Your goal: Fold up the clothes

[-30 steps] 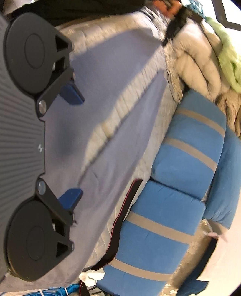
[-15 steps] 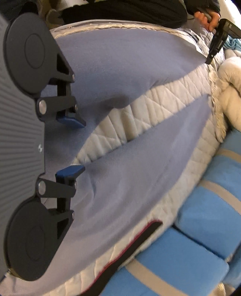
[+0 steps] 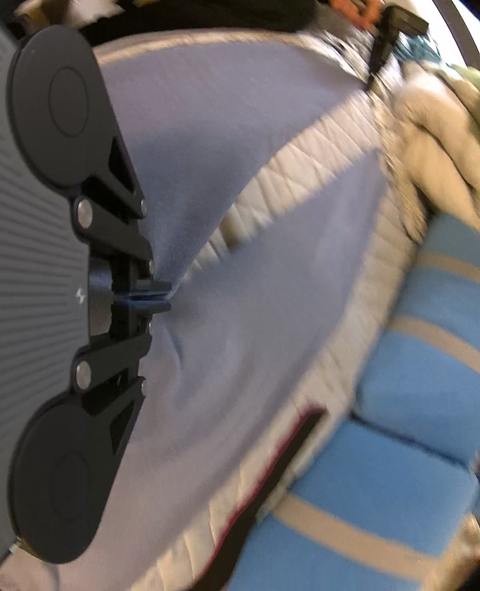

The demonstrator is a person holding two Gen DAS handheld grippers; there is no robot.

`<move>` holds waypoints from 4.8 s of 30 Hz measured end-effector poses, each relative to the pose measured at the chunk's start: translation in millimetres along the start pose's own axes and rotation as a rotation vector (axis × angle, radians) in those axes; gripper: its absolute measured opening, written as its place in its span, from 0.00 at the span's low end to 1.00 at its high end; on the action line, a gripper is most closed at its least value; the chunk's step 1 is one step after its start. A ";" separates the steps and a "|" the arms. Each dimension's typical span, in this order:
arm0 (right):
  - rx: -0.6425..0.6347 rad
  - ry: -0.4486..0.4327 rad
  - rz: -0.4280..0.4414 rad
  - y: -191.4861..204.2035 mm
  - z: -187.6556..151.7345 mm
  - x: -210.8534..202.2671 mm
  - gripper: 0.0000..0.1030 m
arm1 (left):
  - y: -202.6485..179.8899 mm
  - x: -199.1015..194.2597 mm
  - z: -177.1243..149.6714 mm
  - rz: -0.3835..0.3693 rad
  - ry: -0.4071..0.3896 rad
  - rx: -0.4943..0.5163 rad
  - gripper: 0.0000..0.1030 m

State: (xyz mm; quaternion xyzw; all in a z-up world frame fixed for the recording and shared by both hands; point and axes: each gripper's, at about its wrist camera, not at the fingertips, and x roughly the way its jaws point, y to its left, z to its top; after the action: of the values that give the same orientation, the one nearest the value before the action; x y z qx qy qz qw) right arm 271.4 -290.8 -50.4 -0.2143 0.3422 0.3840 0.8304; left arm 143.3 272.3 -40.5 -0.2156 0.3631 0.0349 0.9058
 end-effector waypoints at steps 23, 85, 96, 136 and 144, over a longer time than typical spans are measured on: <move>0.042 -0.160 -0.275 40.2 -31.2 -42.8 1.00 | -6.1 -11.7 7.5 0.015 -0.076 -0.003 0.54; 0.513 -0.168 0.000 64.0 -119.2 -91.1 1.00 | -86.1 178.2 118.0 -0.168 0.213 0.787 0.53; 0.538 -0.164 -0.026 48.5 -124.5 -93.4 1.00 | -76.7 184.1 111.7 -0.135 0.243 0.788 0.02; 0.368 -0.042 -0.536 -282.6 -110.5 -61.9 0.90 | -128.5 102.7 72.7 0.005 0.015 0.752 0.02; 0.282 0.028 -0.493 -318.2 -108.0 -21.6 0.82 | -120.0 111.3 71.8 0.016 0.023 0.725 0.02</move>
State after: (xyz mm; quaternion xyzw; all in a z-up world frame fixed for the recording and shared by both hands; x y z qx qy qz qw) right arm 467.2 -563.4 -77.7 -0.1791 0.3412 0.1159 0.9155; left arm 297.5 183.2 -25.3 0.1221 0.3637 -0.0916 0.9189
